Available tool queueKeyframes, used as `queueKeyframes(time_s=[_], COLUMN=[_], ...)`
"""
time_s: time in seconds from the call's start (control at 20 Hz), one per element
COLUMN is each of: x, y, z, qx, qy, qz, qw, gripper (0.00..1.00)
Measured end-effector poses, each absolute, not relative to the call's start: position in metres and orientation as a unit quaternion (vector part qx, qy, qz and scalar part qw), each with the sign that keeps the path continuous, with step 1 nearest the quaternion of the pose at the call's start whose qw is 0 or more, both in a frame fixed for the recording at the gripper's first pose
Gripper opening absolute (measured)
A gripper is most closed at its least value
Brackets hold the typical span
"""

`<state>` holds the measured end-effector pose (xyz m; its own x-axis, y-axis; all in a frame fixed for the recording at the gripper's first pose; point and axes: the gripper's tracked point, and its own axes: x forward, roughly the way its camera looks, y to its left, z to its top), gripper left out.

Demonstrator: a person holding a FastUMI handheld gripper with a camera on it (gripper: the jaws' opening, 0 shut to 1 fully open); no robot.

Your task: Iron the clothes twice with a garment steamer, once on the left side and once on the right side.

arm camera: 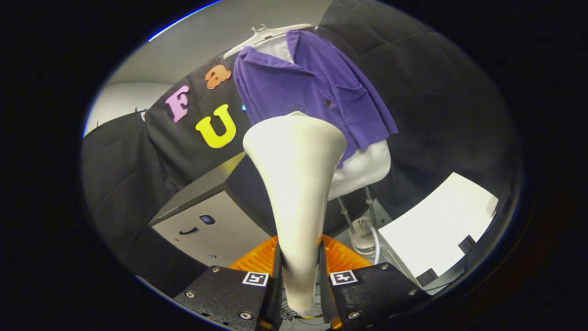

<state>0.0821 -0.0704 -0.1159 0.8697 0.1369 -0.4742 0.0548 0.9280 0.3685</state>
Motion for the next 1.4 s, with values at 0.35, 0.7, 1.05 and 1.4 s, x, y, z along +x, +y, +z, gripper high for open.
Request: queueKeyframes(time_s=[0.35, 0.7, 1.05, 1.4], x=[0.053, 0.051, 0.053, 0.051], y=[-0.037, -0.012, 0.001, 0.004], z=[-0.046, 0.018, 0.018, 0.022], qx=[0.159, 0.119, 0.105, 0.114], qy=[0.205, 0.120, 0.125, 0.118], qz=[0.069, 0.108, 0.129, 0.127], qw=[0.963, 0.980, 0.978, 0.978], gripper=[0.34, 0.34, 0.34, 0.34])
